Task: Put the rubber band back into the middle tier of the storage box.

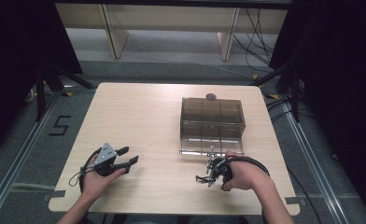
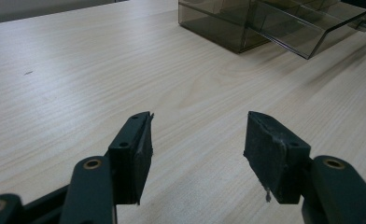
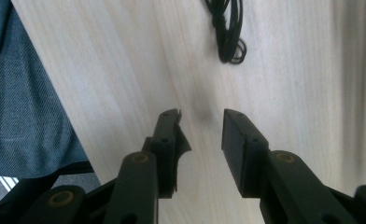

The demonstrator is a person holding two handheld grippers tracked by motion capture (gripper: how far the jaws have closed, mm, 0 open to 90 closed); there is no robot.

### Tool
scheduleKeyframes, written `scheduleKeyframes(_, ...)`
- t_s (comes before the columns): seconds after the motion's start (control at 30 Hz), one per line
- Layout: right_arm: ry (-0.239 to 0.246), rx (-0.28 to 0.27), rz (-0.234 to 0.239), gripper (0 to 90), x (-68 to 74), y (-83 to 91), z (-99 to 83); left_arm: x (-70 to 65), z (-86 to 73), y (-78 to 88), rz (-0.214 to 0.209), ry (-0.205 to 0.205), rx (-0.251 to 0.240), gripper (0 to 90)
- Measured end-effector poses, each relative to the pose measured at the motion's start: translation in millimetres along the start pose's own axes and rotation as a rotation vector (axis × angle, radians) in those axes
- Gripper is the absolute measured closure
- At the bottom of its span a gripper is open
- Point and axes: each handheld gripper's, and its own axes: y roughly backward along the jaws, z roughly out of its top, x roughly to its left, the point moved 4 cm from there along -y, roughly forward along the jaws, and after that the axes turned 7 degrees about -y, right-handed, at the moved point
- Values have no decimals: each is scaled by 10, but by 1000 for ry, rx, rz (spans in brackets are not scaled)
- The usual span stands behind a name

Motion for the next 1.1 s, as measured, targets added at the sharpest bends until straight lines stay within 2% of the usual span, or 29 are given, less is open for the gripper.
scheduleKeyframes(0.03, 17, 15, -13, 675, -14, 16, 28, 0, 0, 0, 0, 0, 0, 411)
scheduleKeyframes(0.1, 29, 11, -18, 676, -23, 17, 48, 2, -1, -1, 0, 1, 0, 411)
scheduleKeyframes(0.23, 11, 20, -19, 683, -38, 10, 99, 1, -1, -1, 0, 1, 0, 411)
scheduleKeyframes(0.37, 28, -11, -1, 687, -49, -24, 156, 1, 0, -1, -1, 0, -1, 411)
scheduleKeyframes(0.4, 33, 4, -11, 689, -54, -15, 166, 1, 0, -1, -1, 0, -1, 411)
scheduleKeyframes(0.57, 22, -2, -3, 690, -48, -30, 210, 1, 0, 0, -1, 1, -1, 411)
scheduleKeyframes(0.63, 27, 5, -1, 692, -45, -24, 231, 2, 1, 0, -1, 0, -1, 411)
scheduleKeyframes(0.7, 54, 6, -20, 695, -62, -15, 266, 0, 0, -1, -2, 1, 0, 411)
scheduleKeyframes(0.73, 55, -10, -8, 696, -61, -31, 277, -1, 0, -1, -3, 0, 0, 411)
scheduleKeyframes(0.8, 41, -10, -5, 698, -49, -35, 289, -1, 2, 0, -2, 0, -1, 411)
scheduleKeyframes(0.83, 63, -10, -9, 702, -61, -34, 302, 0, 2, 0, -2, 1, -2, 411)
scheduleKeyframes(0.87, 54, -16, -6, 710, -58, -39, 308, 1, 1, -1, -2, 2, -2, 411)
scheduleKeyframes(0.93, 57, -22, -14, 716, -65, -38, 317, 0, -1, -2, -3, 1, -1, 411)
scheduleKeyframes(0.97, 63, 1, -24, 723, -65, -18, 329, -1, 0, -3, -4, 1, 0, 411)
scheduleKeyframes(1.0, 63, 1, -24, 723, -65, -18, 329, -2, -1, -3, -4, 1, 0, 411)
scheduleKeyframes(1.07, 47, -2, -27, 738, -55, -13, 341, -2, 0, -2, -3, 0, 0, 411)
scheduleKeyframes(1.1, 67, -14, -32, 760, -72, -18, 365, -1, 0, -3, -3, 1, -1, 411)
